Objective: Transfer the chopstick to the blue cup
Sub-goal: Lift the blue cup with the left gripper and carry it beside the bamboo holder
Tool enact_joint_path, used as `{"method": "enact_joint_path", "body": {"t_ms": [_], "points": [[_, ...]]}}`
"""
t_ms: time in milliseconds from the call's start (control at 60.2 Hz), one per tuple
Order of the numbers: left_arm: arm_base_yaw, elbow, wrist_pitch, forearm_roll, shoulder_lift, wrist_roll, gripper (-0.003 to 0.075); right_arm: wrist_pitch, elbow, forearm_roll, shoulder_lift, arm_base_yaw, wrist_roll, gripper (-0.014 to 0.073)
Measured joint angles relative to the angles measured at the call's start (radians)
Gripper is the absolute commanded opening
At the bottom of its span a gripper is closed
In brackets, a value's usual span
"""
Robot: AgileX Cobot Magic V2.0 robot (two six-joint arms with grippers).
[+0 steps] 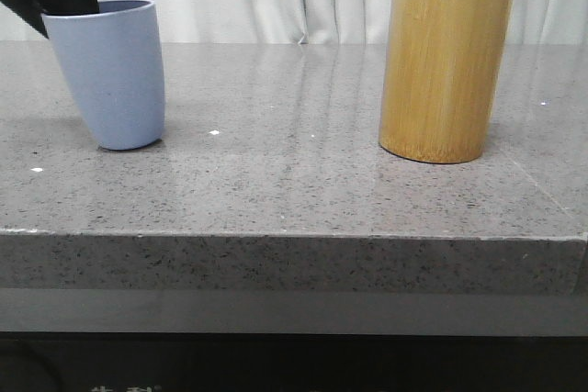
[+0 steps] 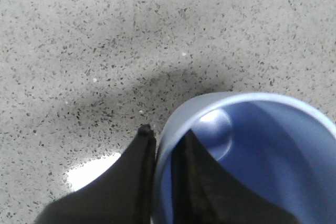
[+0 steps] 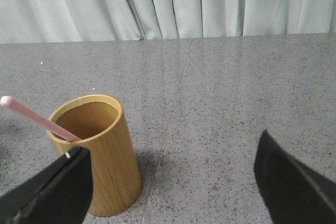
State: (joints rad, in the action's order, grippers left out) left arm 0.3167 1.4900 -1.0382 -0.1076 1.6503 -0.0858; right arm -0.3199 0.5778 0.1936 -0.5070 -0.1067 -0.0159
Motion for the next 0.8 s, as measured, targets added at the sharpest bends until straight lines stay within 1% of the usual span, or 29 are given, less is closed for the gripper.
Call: {"method": "enact_joint_path", "body": {"t_ms": [116,282,432,797], "points": [[0.0,0.027,-0.058,0.004,0.002,0.0,-0.0019,0.0,0.0,0.0,0.0,0.0,0.0,0.0634],[0.0,0.083,-0.178,0.005,-0.005,0.0,-0.0019,0.0,0.0,0.0,0.0,0.0,0.0,0.0634],[0.0,0.086,-0.204,0.003,-0.053,-0.001,-0.0019,0.0,0.0,0.0,0.0,0.0,0.0,0.0634],[0.0,0.08,-0.217,-0.004,-0.199,-0.001,-0.0019,0.0,0.0,0.0,0.0,0.0,0.0,0.0634]]}}
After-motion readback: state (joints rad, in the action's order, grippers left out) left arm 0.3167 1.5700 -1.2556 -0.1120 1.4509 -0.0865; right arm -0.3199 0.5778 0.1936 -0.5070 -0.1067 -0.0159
